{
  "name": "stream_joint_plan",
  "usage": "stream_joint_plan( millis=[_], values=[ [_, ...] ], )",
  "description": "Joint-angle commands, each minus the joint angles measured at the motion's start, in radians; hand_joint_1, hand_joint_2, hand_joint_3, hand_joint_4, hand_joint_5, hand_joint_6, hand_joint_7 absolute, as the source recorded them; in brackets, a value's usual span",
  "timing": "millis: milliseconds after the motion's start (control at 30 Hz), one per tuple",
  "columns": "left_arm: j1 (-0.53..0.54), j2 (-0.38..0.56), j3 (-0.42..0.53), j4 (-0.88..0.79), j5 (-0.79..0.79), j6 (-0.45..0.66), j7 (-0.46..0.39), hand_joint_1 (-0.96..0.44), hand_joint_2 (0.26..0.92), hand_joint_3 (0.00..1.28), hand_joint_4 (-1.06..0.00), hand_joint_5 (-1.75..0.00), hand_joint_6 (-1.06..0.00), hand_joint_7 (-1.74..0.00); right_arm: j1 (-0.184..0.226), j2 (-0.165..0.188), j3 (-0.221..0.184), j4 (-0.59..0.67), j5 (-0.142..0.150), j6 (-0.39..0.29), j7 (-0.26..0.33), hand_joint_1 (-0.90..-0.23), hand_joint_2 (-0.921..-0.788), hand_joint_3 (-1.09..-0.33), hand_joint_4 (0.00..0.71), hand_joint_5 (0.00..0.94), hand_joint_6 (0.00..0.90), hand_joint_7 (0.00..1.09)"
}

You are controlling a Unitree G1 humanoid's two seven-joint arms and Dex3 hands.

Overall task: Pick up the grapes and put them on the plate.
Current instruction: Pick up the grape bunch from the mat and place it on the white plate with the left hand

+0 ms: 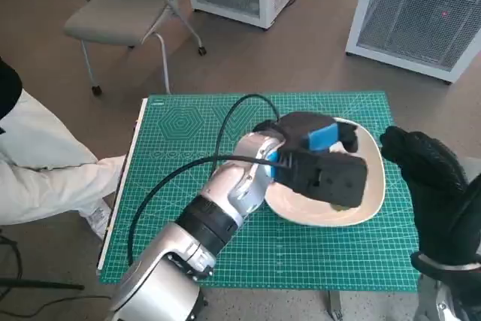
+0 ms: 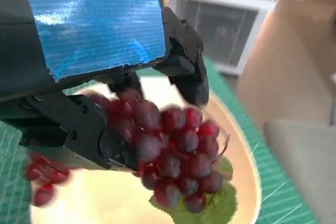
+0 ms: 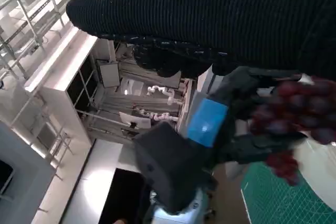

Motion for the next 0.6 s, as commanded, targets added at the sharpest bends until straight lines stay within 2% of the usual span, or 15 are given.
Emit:
stream_joint_plan(
  millis=[33,367,600],
  values=[
    [-0.032,-0.016,0.003,0.038,-0.009,-0.03,0.02,-0.3,0.851,0.0,-0.12,-0.01,-0.24,-0.12,0.018,0.006,0.003,0.017,-0.003,0.002,-0.003,-0.47,-0.921,-0.633,0.426,0.596,0.185,0.94],
    [0.014,0.005,0.038,0.048,-0.033,-0.1,0.099,-0.29,0.849,0.0,-0.08,0.0,-0.22,-0.07,0.014,0.011,0.01,0.03,-0.002,-0.004,-0.001,-0.47,-0.921,-0.635,0.425,0.597,0.182,0.94],
    [0.117,0.061,0.077,0.009,-0.064,-0.203,0.186,-0.34,0.9,0.02,-0.08,0.0,-0.21,-0.05,0.015,0.016,0.016,0.036,-0.002,-0.01,-0.001,-0.469,-0.921,-0.637,0.423,0.598,0.18,0.94]
  ],
)
